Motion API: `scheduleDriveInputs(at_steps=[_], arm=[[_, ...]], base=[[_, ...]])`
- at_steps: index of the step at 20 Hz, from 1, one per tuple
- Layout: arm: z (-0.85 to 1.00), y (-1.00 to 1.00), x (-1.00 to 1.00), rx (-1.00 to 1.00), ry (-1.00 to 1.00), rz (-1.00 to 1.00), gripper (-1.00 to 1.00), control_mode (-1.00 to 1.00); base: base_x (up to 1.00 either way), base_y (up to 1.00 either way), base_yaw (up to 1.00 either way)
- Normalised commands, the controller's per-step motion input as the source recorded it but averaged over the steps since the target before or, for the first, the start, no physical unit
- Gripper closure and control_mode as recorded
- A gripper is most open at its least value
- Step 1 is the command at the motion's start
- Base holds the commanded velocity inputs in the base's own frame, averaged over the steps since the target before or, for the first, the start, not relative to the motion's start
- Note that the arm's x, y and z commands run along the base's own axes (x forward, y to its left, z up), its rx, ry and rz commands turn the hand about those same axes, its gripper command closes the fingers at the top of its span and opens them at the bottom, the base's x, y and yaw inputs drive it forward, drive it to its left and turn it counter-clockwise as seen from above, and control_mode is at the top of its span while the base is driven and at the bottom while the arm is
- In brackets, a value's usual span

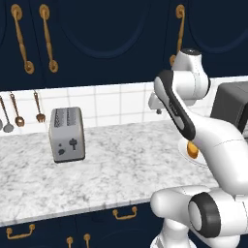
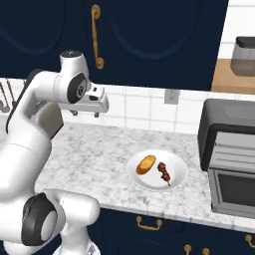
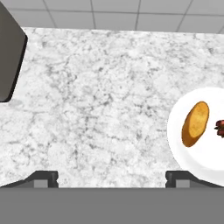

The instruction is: Pick up the kebab skewer and baguette bread, and place them inside the toaster oven. Close the toaster oven door and start by setting the timer.

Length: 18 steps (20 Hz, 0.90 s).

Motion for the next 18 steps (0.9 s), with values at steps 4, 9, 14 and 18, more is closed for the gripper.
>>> scheduleDriveInputs(at_steps=[4,9,14,18], arm=[[0.00,0.00,0.00,0.00,0.00,0.00,-1.00,1.00],[0.00,0.00,0.00,0.00,0.00,0.00,-1.00,1.00],[0.00,0.00,0.00,0.00,0.00,0.00,-1.00,1.00],[0.00,0.00,0.00,0.00,0.00,0.00,-1.00,1.00]], base=[[0.00,-0.72,-0.02],[0.00,-0.63,-0.02],[0.00,-0.34,-0.01],[0.00,-0.40,-0.01]])
